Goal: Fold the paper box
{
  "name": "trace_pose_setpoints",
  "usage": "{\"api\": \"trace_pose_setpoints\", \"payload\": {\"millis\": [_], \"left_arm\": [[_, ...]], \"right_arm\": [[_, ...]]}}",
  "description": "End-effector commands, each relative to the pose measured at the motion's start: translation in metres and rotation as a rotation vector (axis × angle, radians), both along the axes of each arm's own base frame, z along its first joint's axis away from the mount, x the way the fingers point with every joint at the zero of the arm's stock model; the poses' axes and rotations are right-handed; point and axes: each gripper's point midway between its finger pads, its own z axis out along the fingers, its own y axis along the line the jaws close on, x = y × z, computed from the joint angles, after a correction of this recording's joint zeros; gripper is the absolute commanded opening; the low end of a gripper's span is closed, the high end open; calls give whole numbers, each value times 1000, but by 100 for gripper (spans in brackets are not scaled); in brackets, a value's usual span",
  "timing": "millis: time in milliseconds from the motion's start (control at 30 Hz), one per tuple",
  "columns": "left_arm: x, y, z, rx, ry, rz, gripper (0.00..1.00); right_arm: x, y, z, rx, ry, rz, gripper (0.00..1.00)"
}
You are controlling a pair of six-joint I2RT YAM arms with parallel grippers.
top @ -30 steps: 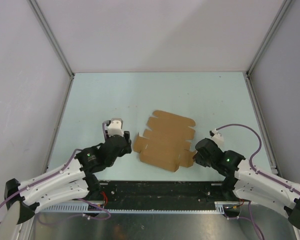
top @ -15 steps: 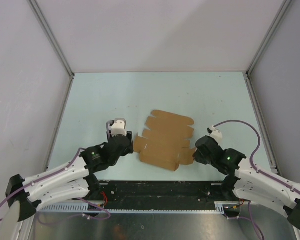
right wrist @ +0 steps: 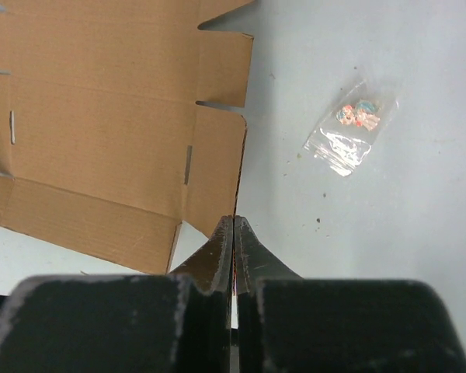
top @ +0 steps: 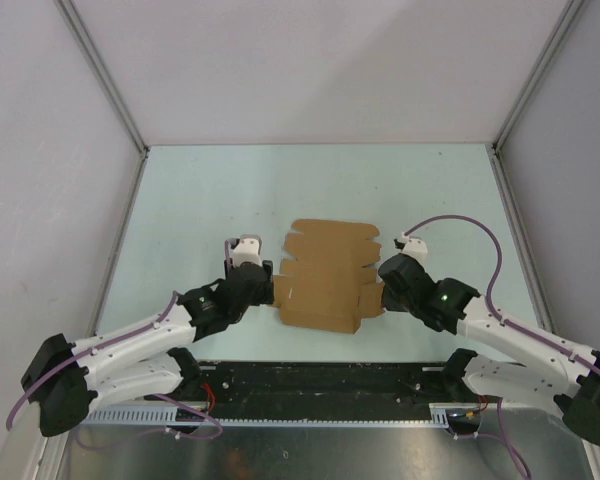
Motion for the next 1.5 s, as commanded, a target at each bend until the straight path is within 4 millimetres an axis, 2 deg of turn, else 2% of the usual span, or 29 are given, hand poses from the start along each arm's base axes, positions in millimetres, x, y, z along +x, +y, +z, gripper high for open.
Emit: {"api": "trace_pose_setpoints", "payload": {"millis": [0, 200, 467, 533, 600, 633, 833, 1000, 1333, 1467], "left_arm": [[2, -10, -4, -47, -1, -26, 64], [-2, -9, -16, -63, 16, -23, 63], [-4, -9, -31, -53, 41, -24, 62], [-4, -10, -31, -61, 41, -24, 61], [-5, -10, -30, -70, 37, -25, 61], [-5, -9, -31, -74, 36, -23, 61], [-10, -6, -32, -101, 32, -22, 59], [-14, -10, -33, -126, 37, -48, 59], [-12, -22, -46, -92, 88, -75, 56], [-14, -22, -60, -59, 135, -72, 52]], "right_arm": [[20, 13, 23, -36, -77, 68, 0], [29, 24, 24, -112, -80, 116, 0], [35, 56, 24, -152, -88, 176, 0], [37, 61, 17, -194, -76, 184, 0], [38, 68, 21, -220, -87, 193, 0], [38, 71, 15, -250, -77, 199, 0], [38, 96, 24, -301, -132, 224, 0], [36, 115, 21, -301, -145, 255, 0], [34, 130, 22, -278, -158, 264, 0], [33, 134, 25, -265, -172, 262, 0]]}}
